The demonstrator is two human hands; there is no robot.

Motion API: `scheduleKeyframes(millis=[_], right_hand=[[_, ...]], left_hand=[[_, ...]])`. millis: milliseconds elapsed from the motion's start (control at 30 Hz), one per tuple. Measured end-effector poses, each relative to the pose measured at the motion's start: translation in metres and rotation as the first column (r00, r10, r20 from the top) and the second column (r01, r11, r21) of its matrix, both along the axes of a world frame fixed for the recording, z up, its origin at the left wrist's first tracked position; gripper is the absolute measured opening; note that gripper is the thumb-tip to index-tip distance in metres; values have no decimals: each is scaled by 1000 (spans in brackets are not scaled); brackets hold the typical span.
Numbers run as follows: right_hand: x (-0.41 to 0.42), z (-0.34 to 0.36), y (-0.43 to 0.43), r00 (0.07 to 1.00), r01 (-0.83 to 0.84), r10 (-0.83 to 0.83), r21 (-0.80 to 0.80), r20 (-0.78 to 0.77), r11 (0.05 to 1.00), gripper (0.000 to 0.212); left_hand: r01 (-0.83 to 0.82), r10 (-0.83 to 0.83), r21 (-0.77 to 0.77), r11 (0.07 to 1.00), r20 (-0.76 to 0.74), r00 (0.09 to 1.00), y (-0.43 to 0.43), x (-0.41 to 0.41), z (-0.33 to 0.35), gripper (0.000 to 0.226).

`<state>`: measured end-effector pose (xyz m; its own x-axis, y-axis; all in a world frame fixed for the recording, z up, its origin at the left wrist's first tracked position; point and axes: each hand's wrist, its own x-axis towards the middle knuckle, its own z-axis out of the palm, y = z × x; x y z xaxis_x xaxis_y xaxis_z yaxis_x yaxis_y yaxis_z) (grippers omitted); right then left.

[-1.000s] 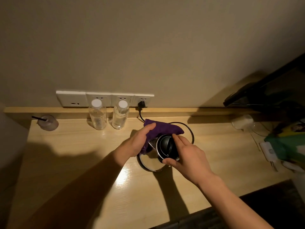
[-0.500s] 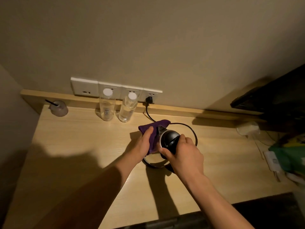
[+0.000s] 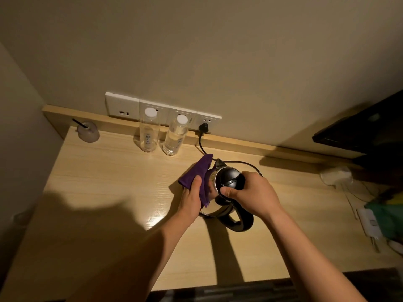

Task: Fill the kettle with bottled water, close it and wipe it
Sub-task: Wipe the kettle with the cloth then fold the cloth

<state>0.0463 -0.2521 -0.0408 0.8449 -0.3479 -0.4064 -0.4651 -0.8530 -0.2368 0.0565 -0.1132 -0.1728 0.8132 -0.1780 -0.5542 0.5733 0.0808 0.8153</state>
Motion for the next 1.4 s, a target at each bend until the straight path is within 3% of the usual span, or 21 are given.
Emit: scheduleKeyframes(millis=[133,233,367,533,600,800,1033,1133,1233,1400], right_hand=[[-1,-5,2,999,19,-18,-64,28,998,47],[-3,-7,7,994,77,-72,-64,79,995,53],[1,-5,6,996,69,-67,-23,62,997,55],[3,-3,5,998,47,-46,-1,38,999,53],[4,-3,5,998,50,-50,7,30,999,52],[4,-5,4,998,53,-53,2,45,999,53],[3,-9,1,997,54,-55,8,58,998,53],[4,-10,1,997,51,-51,11,57,999,52],[3,-11,2,998,47,-47,-5,51,999,52],[-1,-11,3,994,81,-81,1,69,997,53]], left_hand=[[-46,46,-69,997,-3,999,-7,-3,7,49],[-76,84,-134,988,55,995,-15,-9,20,73],[-90,105,-117,989,125,987,-23,-28,18,89],[-156,159,-50,987,79,984,-27,-48,-2,95],[-167,169,-26,986,63,984,-31,-53,-8,89],[-149,151,-46,988,43,988,-39,-62,-10,43],[-119,122,-42,992,68,990,-53,-88,-2,61],[-175,176,-54,983,17,984,-51,-85,-11,39],[-138,139,-86,987,10,990,-42,-81,-17,40],[-281,223,-176,944,-290,931,-5,-66,-14,35]])
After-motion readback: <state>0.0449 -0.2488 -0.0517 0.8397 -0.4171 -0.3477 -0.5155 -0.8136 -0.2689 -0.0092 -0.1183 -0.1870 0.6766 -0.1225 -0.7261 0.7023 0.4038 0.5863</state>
